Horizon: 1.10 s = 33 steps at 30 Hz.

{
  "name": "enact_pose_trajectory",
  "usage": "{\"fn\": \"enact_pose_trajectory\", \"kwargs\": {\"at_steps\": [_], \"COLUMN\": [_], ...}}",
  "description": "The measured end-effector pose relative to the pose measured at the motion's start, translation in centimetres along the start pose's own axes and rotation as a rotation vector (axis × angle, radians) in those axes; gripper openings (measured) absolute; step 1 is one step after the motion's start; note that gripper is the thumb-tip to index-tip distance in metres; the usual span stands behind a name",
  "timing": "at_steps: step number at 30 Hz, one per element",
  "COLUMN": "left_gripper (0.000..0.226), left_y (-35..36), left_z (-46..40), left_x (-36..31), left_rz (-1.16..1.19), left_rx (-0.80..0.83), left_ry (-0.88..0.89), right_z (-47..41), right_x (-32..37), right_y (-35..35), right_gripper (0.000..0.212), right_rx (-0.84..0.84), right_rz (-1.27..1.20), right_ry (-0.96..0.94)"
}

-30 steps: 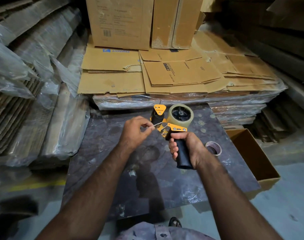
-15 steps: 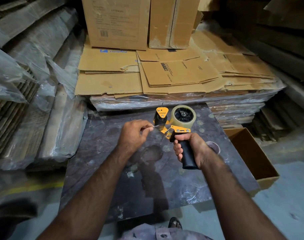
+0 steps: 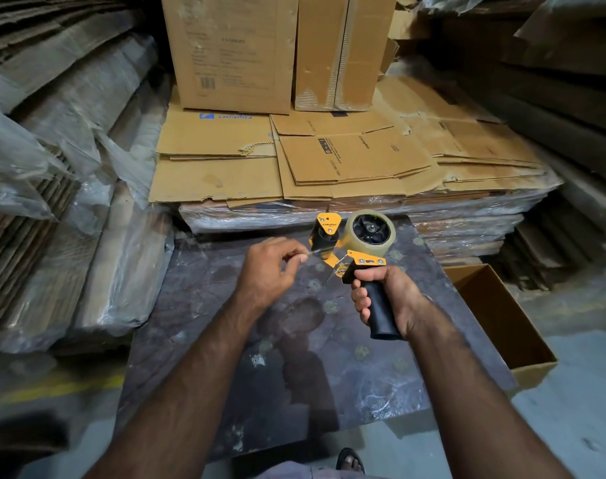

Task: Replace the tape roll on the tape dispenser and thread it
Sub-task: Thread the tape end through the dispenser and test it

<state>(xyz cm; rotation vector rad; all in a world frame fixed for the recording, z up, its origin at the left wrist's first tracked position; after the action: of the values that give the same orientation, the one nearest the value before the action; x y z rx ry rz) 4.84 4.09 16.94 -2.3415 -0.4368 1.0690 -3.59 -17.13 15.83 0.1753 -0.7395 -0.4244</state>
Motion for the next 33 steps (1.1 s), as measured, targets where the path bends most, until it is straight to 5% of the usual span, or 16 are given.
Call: {"fn": "enact_pose_trajectory", "kwargs": {"at_steps": [27,33], "left_gripper": [0.008,0.013], "left_y": [-1.4,-0.8], "left_z": [-5.0,-4.5], "left_x": [-0.5,0.1], "left_rz": [0.107,0.273], "left_rx": [0.001,0.037], "left_ry": [-0.18,-0.36], "right_z": [3.4,3.6], "right_x": [-1.4,-1.6], "right_y": [1.3,1.3], "right_gripper": [0.017,0.016], "right_rx": [0.098,0.101], "right_rz": [0.101,0.1], "right_ry": [0.029,0.026]}}
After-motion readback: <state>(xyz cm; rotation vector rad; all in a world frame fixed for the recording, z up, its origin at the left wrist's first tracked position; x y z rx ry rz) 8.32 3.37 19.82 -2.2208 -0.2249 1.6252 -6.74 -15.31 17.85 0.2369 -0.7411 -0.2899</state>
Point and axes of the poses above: each hand's wrist, its own z-axis away from the middle knuckle, its own y-axis out of the palm, x = y × z, the point moved 2 cm from there along -z, towards the middle knuckle, and after that the axes turned 5 degrees about -x, right-handed, at the moved point
